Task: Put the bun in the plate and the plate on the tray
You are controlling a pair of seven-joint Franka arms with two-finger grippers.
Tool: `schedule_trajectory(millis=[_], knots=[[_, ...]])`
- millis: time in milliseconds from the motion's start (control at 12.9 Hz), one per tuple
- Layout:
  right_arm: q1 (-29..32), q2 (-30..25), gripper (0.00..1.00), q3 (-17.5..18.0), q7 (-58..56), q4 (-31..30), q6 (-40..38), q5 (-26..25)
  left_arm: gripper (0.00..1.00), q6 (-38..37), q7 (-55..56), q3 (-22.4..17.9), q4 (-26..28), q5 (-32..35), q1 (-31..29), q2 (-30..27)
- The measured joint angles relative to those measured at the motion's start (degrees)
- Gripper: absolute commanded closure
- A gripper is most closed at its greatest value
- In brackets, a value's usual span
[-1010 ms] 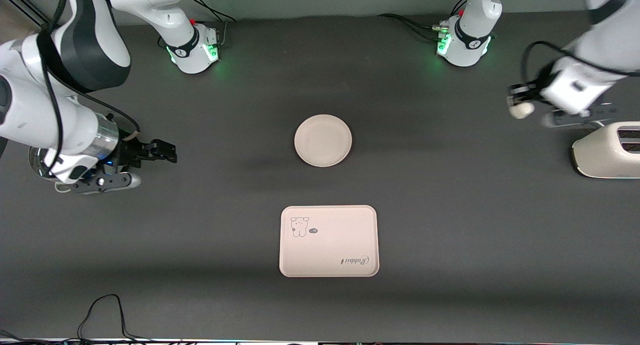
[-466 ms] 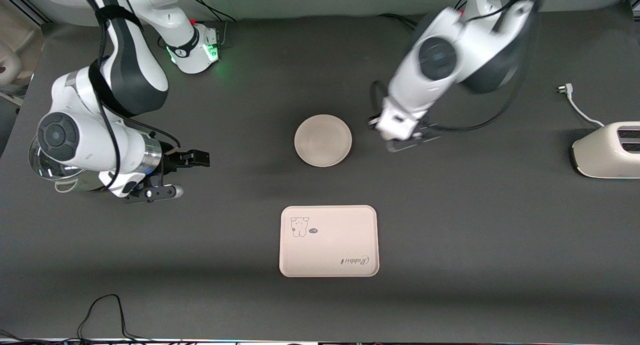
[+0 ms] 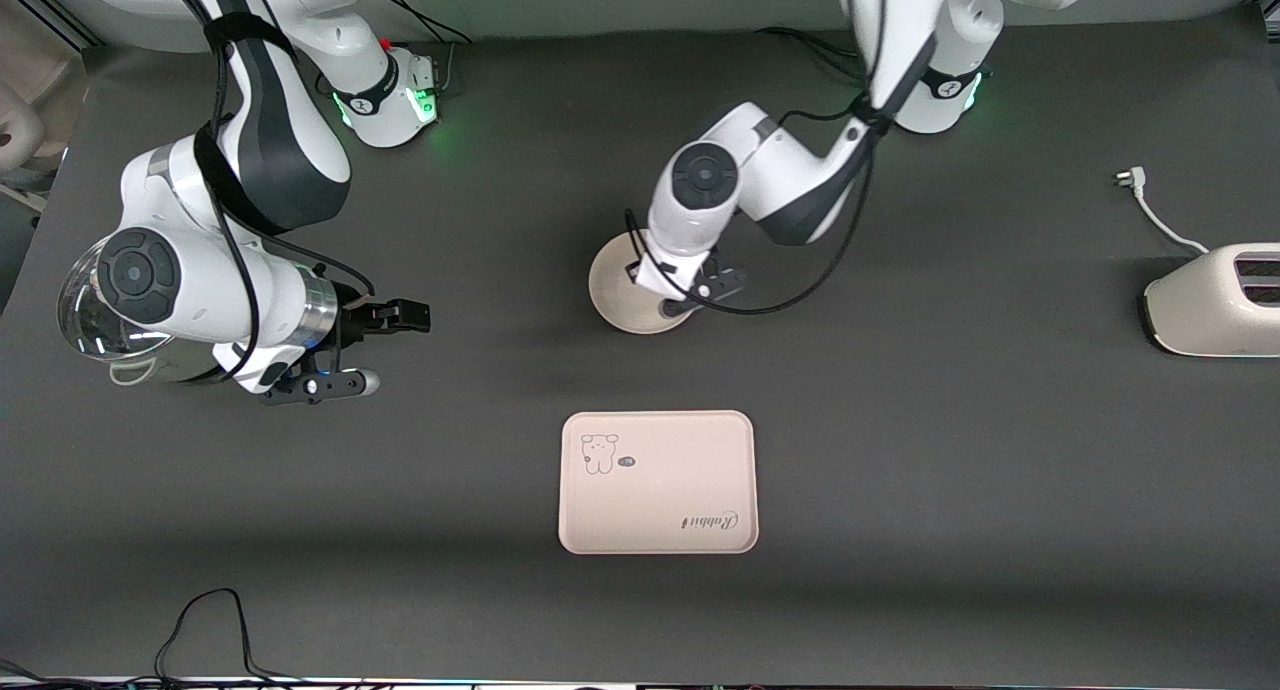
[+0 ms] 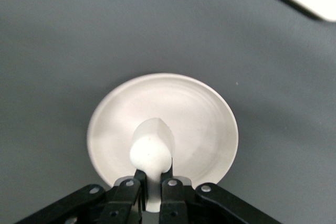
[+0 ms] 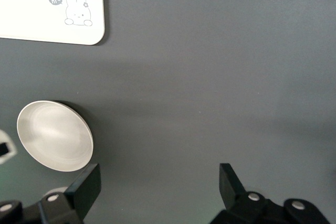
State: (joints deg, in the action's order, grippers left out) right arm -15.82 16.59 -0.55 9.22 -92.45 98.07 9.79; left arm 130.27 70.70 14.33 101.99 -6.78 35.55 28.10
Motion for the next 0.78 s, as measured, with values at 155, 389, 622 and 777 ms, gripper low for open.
schedule_trajectory(millis=[155,389,622,777], knots=[[-1.52,0.09,0.00,0.02,0.02,-0.06,1.11,0.00,1.00,2.15,3.31,-0.01,-0.05,0.91,1.70,2.11],[-3.60,0.95,0.00,0.04,0.45,-0.51,3.36,0.00,1.00,3.33,4.55,-0.16,0.21,1.24,1.87,3.78],[-4.53,2.59,0.00,0.04,0.45,-0.63,4.81,0.00,0.01,4.41,4.70,-0.16,0.68,1.32,2.16,4.42],[-4.85,2.94,0.00,0.04,0.45,-0.98,7.17,0.00,0.00,4.81,4.81,-0.16,0.97,1.35,2.30,4.63]])
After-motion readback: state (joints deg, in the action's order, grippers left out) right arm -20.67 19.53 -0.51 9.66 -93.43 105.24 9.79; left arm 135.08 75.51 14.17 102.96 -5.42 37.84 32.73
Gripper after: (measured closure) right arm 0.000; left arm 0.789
